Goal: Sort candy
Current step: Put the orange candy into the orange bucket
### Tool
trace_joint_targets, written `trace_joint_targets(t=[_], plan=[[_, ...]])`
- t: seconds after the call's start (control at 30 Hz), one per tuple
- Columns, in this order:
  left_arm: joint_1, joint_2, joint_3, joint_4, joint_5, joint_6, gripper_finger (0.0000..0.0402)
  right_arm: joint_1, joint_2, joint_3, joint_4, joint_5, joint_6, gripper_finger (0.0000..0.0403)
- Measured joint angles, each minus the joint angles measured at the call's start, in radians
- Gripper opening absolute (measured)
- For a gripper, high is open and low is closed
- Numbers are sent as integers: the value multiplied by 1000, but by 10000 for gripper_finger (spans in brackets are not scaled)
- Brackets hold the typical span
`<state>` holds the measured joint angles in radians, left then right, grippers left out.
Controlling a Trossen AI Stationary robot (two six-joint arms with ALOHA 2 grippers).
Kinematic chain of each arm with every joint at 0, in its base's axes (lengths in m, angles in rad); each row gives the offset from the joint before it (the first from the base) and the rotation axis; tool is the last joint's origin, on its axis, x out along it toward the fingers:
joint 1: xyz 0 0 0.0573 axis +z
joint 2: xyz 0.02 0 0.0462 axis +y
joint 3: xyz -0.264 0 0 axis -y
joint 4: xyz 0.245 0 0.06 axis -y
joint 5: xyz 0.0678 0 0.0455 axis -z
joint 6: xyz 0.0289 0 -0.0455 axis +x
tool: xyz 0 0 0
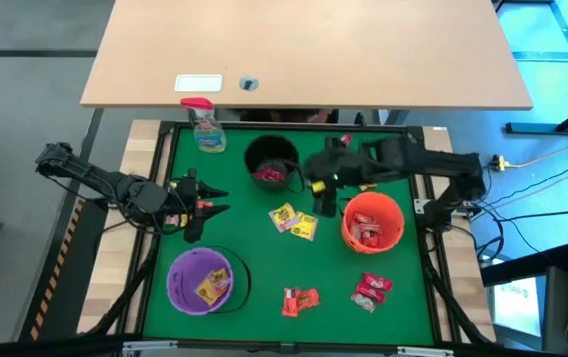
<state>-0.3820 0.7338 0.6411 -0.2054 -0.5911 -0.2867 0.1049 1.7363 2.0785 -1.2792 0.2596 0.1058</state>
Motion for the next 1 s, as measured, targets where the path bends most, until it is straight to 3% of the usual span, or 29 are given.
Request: trace_joint_targets(t=[0.33, 0.5, 1.0], plan=[[0, 0, 0, 0, 0, -1, 156, 253, 0, 0, -140, -13, 151, 193], [0, 0, 0, 0, 0, -1, 156, 361, -4, -1, -139, 56, 210, 193], [0, 0, 0, 5, 2, -2, 156, 454, -6, -1, -135, 203, 291, 193]])
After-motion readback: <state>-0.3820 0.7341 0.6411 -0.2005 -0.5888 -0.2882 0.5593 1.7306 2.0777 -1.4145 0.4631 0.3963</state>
